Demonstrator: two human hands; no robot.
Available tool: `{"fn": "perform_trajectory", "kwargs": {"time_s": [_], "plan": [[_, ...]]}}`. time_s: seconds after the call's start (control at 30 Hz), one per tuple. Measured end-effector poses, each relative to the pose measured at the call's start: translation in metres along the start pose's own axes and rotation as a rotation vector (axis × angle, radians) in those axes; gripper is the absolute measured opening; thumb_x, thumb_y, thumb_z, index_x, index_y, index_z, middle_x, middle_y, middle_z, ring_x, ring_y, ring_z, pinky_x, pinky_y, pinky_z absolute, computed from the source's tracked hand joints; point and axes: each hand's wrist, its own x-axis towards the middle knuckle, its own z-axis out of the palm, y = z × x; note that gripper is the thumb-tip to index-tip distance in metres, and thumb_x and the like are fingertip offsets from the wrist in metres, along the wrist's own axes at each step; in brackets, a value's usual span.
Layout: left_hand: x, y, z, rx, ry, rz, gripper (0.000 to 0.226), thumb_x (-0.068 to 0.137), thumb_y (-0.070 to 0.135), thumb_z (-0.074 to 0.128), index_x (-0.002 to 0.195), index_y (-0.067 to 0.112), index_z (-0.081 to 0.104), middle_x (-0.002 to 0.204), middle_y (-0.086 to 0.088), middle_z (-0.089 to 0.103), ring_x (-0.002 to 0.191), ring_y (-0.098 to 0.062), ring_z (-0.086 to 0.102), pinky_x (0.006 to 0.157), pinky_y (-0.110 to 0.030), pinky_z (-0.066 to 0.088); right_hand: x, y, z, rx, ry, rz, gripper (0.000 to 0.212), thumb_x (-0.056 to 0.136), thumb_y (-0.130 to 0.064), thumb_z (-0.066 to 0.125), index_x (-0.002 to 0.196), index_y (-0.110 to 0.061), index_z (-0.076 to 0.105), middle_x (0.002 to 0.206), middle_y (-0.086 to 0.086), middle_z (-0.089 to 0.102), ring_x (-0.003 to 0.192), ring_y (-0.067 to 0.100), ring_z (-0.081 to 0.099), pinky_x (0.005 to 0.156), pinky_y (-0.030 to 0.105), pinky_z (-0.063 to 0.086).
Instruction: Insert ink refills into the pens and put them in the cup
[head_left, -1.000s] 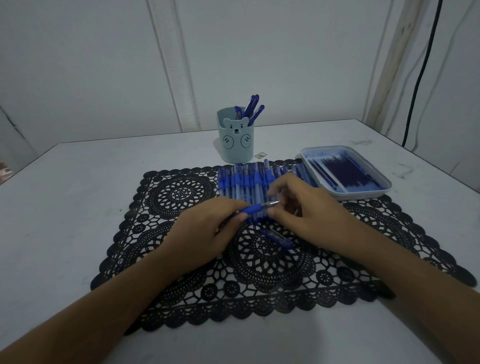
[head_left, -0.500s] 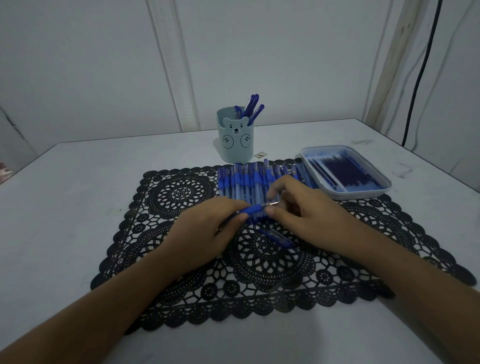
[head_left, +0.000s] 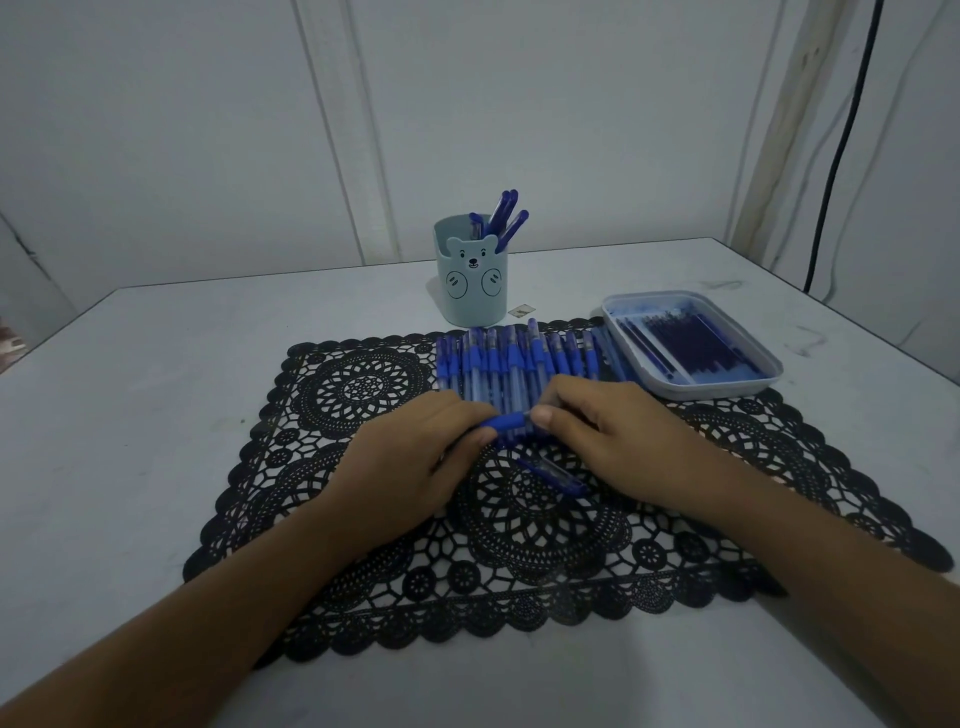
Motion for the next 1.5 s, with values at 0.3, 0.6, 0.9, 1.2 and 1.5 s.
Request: {"fn": "perform_trajectory", "kwargs": {"time_s": [0.3,0.6,0.9,1.2,1.5], "plan": [[0.0,-0.004,0.002,-0.017,0.062,-0.083,0.035,0.091,0.036,0.038,0.106,0.015,0.062,0.083,0.015,0.052,0.074,0.004,0.043,0.066,-0.008,0.037,-0.004,-0.003,-0.013,-0.396,-0.087,0.031,0.038,0.077,-0.064,0.046,0.088,-0.03,0.058,0.07,-0.014,0.049,0.063,0.0,0.046,0.057,0.018,0.036],[0.001,-0.004,0.002,-0.03,0.071,-0.078,0.034,0.091,0.035,0.039,0.107,0.015,0.062,0.082,0.013,0.054,0.073,0.004,0.043,0.065,-0.011,0.039,-0.006,-0.002,-0.012,-0.237,-0.131,0.049,0.007,0.087,-0.034,0.056,0.089,-0.027,0.056,0.09,-0.014,0.054,0.082,0.0,0.05,0.067,0.01,0.038],[0.0,-0.003,0.002,-0.025,0.059,-0.06,0.034,0.091,0.035,0.039,0.105,0.014,0.062,0.08,0.012,0.054,0.072,0.001,0.044,0.065,-0.014,0.04,0.001,0.004,-0.018,0.177,0.17,0.117,0.012,0.087,-0.021,0.058,0.087,-0.033,0.06,0.077,-0.002,0.062,0.059,0.003,0.051,0.056,0.011,0.042],[0.0,-0.001,0.002,0.016,0.008,-0.049,0.035,0.093,0.038,0.035,0.105,0.018,0.061,0.08,0.009,0.059,0.072,-0.001,0.046,0.063,-0.018,0.04,0.002,-0.002,-0.001,0.253,0.131,0.09,0.014,0.082,-0.019,0.065,0.084,-0.033,0.061,0.065,-0.006,0.061,0.052,-0.002,0.05,0.05,0.01,0.039],[-0.001,-0.001,0.0,-0.043,0.007,-0.079,0.035,0.091,0.038,0.033,0.096,0.02,0.063,0.074,0.012,0.06,0.061,-0.002,0.05,0.053,-0.016,0.04,0.003,0.002,0.009,0.271,0.185,-0.026,0.024,0.08,-0.016,0.068,0.082,-0.039,0.062,0.067,-0.016,0.066,0.058,0.0,0.057,0.059,0.012,0.047]]}}
